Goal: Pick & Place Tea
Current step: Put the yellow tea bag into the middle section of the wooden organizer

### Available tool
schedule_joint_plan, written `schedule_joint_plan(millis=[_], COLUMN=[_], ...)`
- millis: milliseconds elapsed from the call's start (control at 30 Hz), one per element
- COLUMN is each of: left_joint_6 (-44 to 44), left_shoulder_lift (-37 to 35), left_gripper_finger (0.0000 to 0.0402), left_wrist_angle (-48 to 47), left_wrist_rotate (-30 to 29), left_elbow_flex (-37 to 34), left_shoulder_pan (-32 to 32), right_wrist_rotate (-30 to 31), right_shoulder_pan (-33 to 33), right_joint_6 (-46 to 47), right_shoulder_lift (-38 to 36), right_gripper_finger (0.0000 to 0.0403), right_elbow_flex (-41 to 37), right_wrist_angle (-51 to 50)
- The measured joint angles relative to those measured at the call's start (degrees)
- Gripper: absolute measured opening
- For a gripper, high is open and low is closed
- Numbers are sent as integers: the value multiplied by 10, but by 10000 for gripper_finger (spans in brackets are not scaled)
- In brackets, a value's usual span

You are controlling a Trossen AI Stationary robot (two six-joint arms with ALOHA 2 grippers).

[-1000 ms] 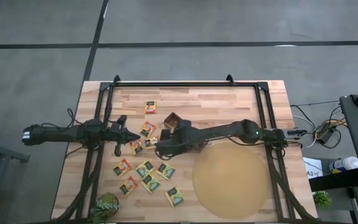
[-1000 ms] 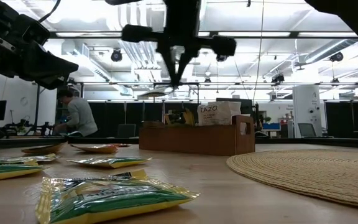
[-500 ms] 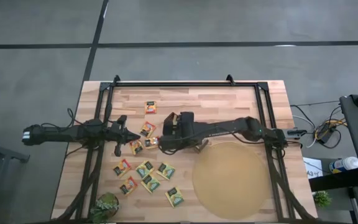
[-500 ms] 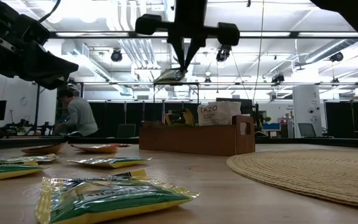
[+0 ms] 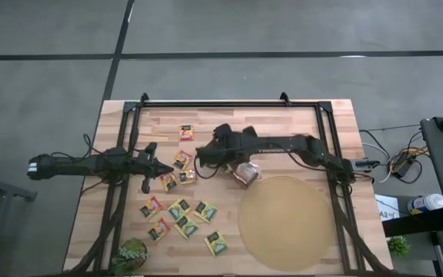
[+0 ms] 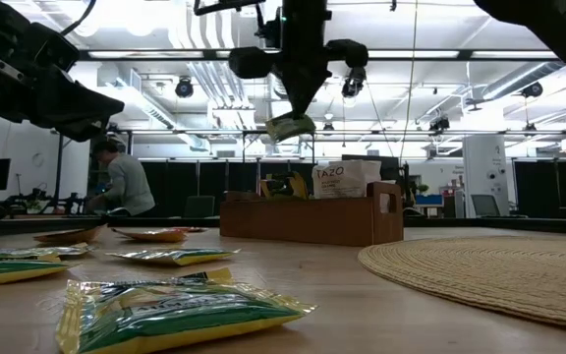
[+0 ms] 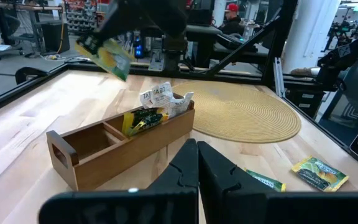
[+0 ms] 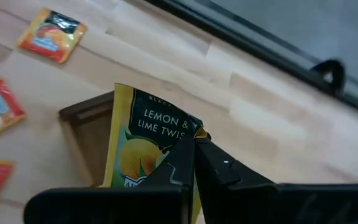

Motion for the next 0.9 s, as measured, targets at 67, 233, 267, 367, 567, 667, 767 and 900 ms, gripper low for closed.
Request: schedule_joint_plan(millis=[67,233,267,367,567,667,767,900], left_joint_6=[0,0,0,0,0,0,0,0], left_shoulder_lift=[0,0,0,0,0,0,0,0], left_gripper_finger=[0,0,0,0,0,0,0,0], left_wrist_angle=[0,0,0,0,0,0,0,0], left_wrist_rotate=[0,0,0,0,0,0,0,0], left_elbow_flex=[0,0,0,0,0,0,0,0], left_shoulder_pan=[0,0,0,0,0,0,0,0], right_wrist_rotate=[-5,10,21,66,100,99,98,110], right_shoulder_pan=[-13,-38,-41,-48,-63,-71,-82,-86], right_joint_6=[-33,-86,-100,-158,-288,-326,-330,-275], right_shoulder_lift=[-5,-18,-21,-35,-85,-115,-145,-188], right_gripper_finger=[8,8,8,8,8,8,8,8], right_elbow_flex=[0,-1,-1,-2,-17,-33,-47,-79], right_wrist_angle=[0,0,0,1,12,17,20,22])
